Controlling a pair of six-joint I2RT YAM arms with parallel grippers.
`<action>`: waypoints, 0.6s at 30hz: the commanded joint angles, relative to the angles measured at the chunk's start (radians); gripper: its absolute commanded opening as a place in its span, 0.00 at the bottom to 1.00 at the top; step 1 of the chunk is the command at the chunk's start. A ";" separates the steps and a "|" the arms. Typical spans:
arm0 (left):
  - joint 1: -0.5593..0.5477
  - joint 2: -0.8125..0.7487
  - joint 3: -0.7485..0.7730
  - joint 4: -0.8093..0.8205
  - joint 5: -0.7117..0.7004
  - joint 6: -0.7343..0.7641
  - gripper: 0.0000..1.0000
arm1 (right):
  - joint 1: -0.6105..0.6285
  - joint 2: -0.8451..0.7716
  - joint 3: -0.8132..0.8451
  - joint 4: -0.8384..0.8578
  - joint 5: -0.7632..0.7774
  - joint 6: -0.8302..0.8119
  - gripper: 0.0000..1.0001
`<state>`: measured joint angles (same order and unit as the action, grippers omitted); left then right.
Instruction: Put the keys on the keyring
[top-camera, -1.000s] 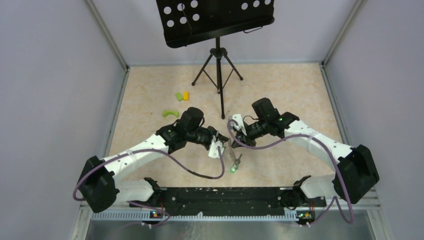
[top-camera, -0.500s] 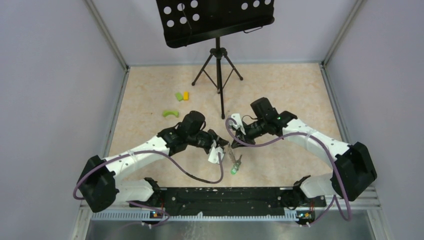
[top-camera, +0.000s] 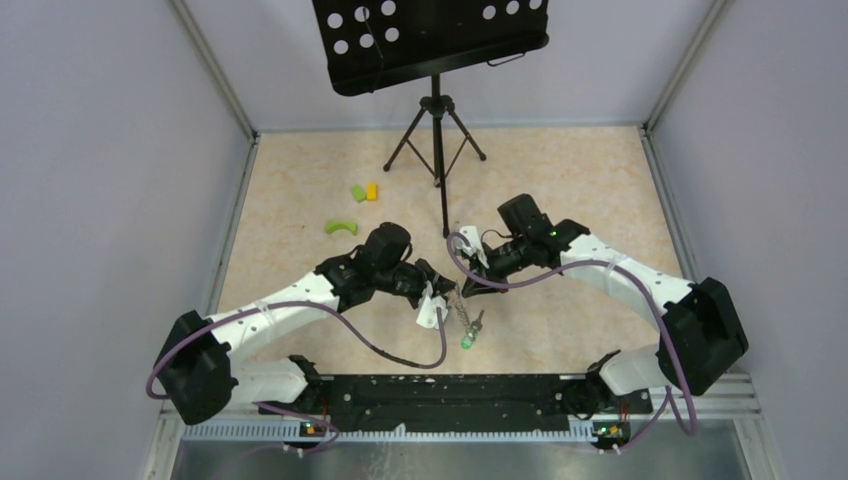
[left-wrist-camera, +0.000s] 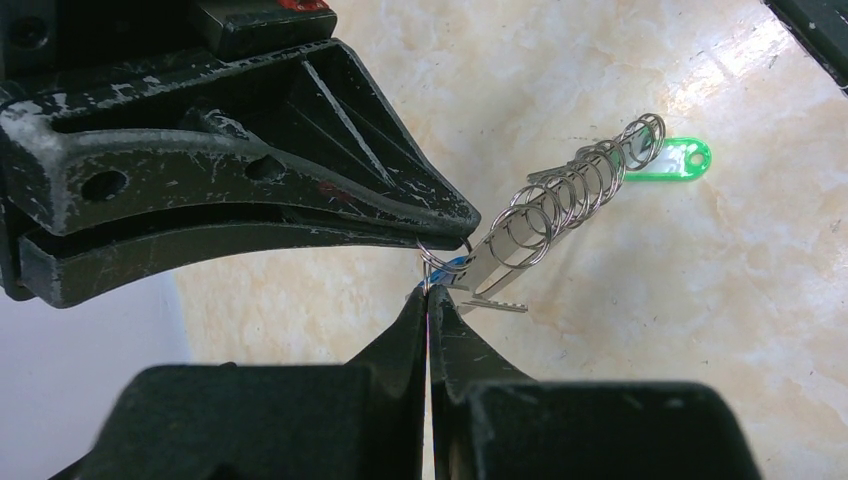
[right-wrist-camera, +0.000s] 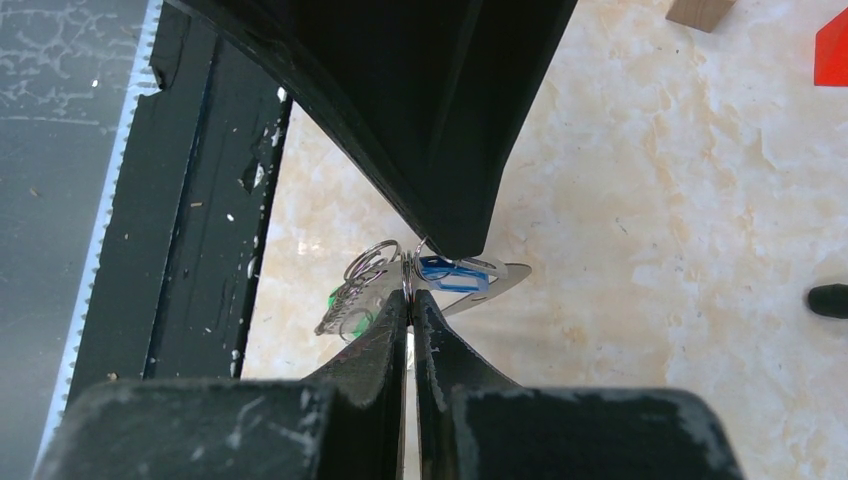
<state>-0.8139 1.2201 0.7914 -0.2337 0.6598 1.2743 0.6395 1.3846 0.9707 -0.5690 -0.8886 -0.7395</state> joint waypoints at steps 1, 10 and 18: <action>-0.007 -0.011 0.014 0.010 0.013 -0.001 0.00 | 0.008 0.013 0.044 0.006 -0.023 -0.005 0.00; -0.011 -0.009 0.016 0.005 0.018 -0.003 0.00 | 0.009 0.034 0.047 0.012 0.008 0.011 0.00; -0.014 -0.008 0.015 0.004 0.007 0.001 0.00 | 0.009 0.044 0.053 0.006 0.035 0.022 0.00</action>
<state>-0.8188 1.2201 0.7914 -0.2340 0.6548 1.2743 0.6395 1.4059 0.9840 -0.5674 -0.8837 -0.7128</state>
